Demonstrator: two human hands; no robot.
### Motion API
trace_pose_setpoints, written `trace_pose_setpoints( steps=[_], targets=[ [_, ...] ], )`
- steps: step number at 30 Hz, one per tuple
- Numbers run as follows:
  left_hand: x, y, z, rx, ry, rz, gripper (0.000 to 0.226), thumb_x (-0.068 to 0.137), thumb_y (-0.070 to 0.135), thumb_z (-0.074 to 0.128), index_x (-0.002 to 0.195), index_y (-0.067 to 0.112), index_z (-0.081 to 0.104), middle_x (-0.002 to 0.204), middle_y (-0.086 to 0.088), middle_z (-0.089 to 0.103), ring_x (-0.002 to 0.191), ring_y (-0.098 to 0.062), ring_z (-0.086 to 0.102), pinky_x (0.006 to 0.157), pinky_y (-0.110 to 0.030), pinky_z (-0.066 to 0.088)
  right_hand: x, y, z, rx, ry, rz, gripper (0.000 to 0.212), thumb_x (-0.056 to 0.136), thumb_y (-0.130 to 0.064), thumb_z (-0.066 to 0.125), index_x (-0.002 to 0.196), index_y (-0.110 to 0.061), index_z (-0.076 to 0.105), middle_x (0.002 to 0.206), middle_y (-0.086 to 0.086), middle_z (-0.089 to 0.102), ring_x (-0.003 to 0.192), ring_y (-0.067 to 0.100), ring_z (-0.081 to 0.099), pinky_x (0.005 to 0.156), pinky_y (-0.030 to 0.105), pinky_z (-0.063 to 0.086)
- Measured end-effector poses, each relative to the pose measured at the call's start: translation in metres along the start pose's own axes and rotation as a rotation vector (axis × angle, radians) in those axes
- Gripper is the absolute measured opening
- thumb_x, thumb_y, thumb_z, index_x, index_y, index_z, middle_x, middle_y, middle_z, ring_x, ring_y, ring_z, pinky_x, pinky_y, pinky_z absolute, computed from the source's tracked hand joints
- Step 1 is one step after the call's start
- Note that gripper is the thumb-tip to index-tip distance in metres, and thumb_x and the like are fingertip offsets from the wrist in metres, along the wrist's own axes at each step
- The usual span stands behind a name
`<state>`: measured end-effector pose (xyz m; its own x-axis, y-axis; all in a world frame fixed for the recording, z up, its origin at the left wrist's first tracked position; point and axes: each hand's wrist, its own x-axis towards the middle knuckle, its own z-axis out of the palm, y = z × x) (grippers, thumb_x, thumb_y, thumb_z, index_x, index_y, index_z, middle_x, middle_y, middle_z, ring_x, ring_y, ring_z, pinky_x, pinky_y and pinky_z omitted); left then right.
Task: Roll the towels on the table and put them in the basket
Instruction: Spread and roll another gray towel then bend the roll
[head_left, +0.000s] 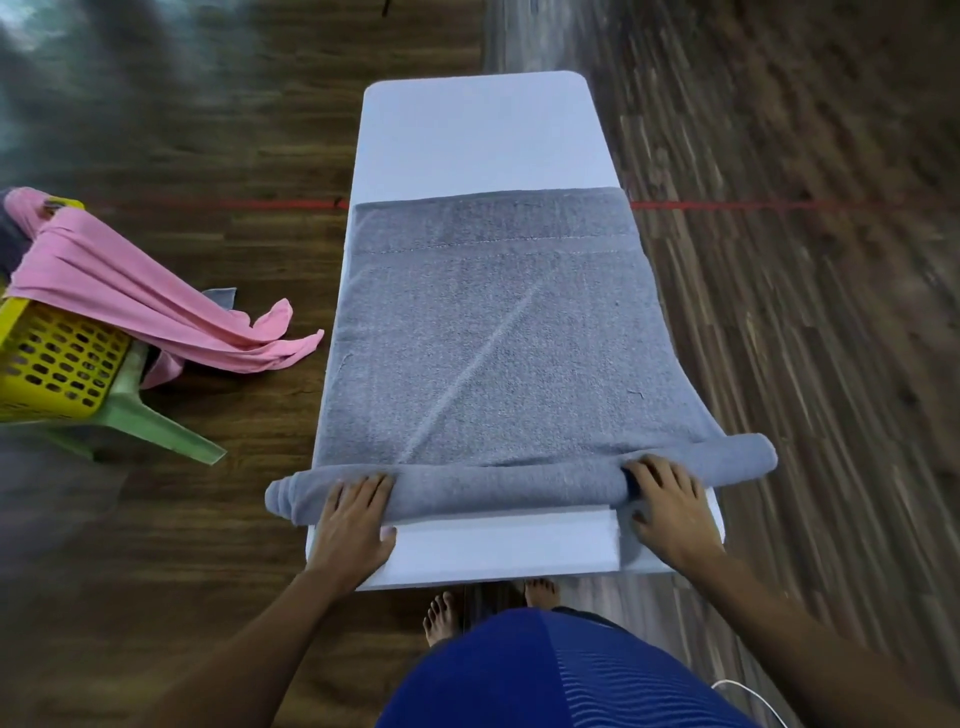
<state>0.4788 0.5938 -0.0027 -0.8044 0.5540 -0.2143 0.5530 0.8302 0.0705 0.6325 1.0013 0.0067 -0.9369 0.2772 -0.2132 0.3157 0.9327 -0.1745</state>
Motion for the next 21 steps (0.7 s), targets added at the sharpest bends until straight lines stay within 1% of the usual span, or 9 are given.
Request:
trace_pose_setpoints(
  steps=[2, 5, 8, 10, 12, 14, 17, 19, 21],
  targets=[
    [0.006, -0.001, 0.000, -0.026, 0.000, -0.016, 0.061, 0.066, 0.026, 0.069, 0.125, 0.011, 0.060, 0.120, -0.008, 0.065, 0.109, -0.030, 0.061, 0.099, -0.054, 0.045, 0.005, -0.001, 0.003, -0.018, 0.074, -0.002, 0.058, 0.061, -0.019, 0.078, 0.116, -0.020, 0.061, 0.117, 0.001, 0.060, 0.109, 0.026, 0.057, 0.098, 0.044, 0.038],
    [0.022, -0.002, -0.014, -0.093, 0.091, -0.044, 0.037, 0.069, 0.022, 0.064, 0.104, 0.014, 0.068, 0.099, -0.006, 0.071, 0.093, -0.028, 0.066, 0.096, -0.052, 0.047, 0.026, -0.003, -0.005, -0.023, 0.125, 0.022, 0.037, 0.070, -0.030, 0.054, 0.104, -0.019, 0.066, 0.099, 0.002, 0.067, 0.098, 0.029, 0.062, 0.096, 0.047, 0.036],
    [0.042, -0.006, -0.039, -0.116, -0.017, -0.074, 0.032, 0.077, 0.041, 0.038, 0.083, 0.024, 0.064, 0.082, 0.003, 0.070, 0.080, -0.019, 0.063, 0.102, -0.044, 0.037, 0.053, -0.005, -0.029, -0.012, -0.120, 0.089, 0.028, 0.086, -0.038, 0.050, 0.107, -0.025, 0.063, 0.109, 0.001, 0.068, 0.109, 0.025, 0.058, 0.103, 0.046, 0.029],
    [0.055, -0.009, -0.054, -0.176, -0.167, -0.121, 0.037, 0.080, 0.046, 0.031, 0.079, 0.024, 0.061, 0.083, 0.001, 0.070, 0.078, -0.020, 0.061, 0.092, -0.037, 0.038, 0.071, -0.006, -0.044, 0.037, -0.345, 0.135, 0.024, 0.094, -0.043, 0.043, 0.109, -0.031, 0.057, 0.119, 0.000, 0.064, 0.114, 0.022, 0.054, 0.104, 0.044, 0.027],
    [0.065, -0.013, -0.057, -0.214, -0.238, -0.177, 0.029, 0.088, 0.043, 0.040, 0.085, 0.022, 0.060, 0.091, -0.003, 0.070, 0.083, -0.023, 0.061, 0.086, -0.036, 0.040, 0.082, -0.004, -0.048, 0.051, -0.403, 0.153, 0.022, 0.093, -0.045, 0.046, 0.109, -0.033, 0.056, 0.118, -0.001, 0.063, 0.113, 0.022, 0.054, 0.102, 0.043, 0.028],
    [0.067, -0.019, -0.050, -0.220, -0.046, -0.200, 0.022, 0.089, 0.034, 0.050, 0.100, 0.018, 0.062, 0.099, -0.007, 0.070, 0.093, -0.027, 0.062, 0.090, -0.039, 0.041, 0.085, -0.001, -0.045, 0.043, -0.205, 0.171, 0.028, 0.088, -0.038, 0.057, 0.115, -0.028, 0.057, 0.115, 0.002, 0.060, 0.112, 0.026, 0.054, 0.099, 0.043, 0.031],
    [0.064, -0.025, -0.039, -0.255, 0.179, -0.155, 0.043, 0.087, 0.043, 0.043, 0.108, 0.012, 0.064, 0.104, -0.008, 0.067, 0.096, -0.027, 0.060, 0.089, -0.044, 0.046, 0.080, -0.004, -0.039, 0.070, 0.059, 0.159, 0.026, 0.088, -0.032, 0.061, 0.111, -0.021, 0.062, 0.112, 0.006, 0.060, 0.110, 0.031, 0.055, 0.094, 0.044, 0.036],
    [0.059, -0.024, -0.032, -0.226, 0.103, -0.020, 0.052, 0.087, 0.055, 0.042, 0.113, 0.015, 0.063, 0.108, -0.003, 0.066, 0.100, -0.023, 0.059, 0.092, -0.041, 0.044, 0.072, -0.005, -0.034, 0.116, 0.050, 0.098, 0.027, 0.089, -0.045, 0.060, 0.107, -0.025, 0.062, 0.110, -0.001, 0.060, 0.109, 0.024, 0.054, 0.094, 0.043, 0.035],
    [0.054, -0.026, -0.025, -0.148, 0.026, 0.084, 0.062, 0.081, 0.062, 0.055, 0.124, 0.017, 0.058, 0.119, -0.002, 0.063, 0.108, -0.022, 0.058, 0.097, -0.042, 0.043, 0.061, -0.006, -0.027, 0.126, -0.059, 0.031, 0.043, 0.082, -0.065, 0.058, 0.112, -0.033, 0.058, 0.114, -0.009, 0.055, 0.112, 0.016, 0.049, 0.099, 0.041, 0.031]
  ],
)
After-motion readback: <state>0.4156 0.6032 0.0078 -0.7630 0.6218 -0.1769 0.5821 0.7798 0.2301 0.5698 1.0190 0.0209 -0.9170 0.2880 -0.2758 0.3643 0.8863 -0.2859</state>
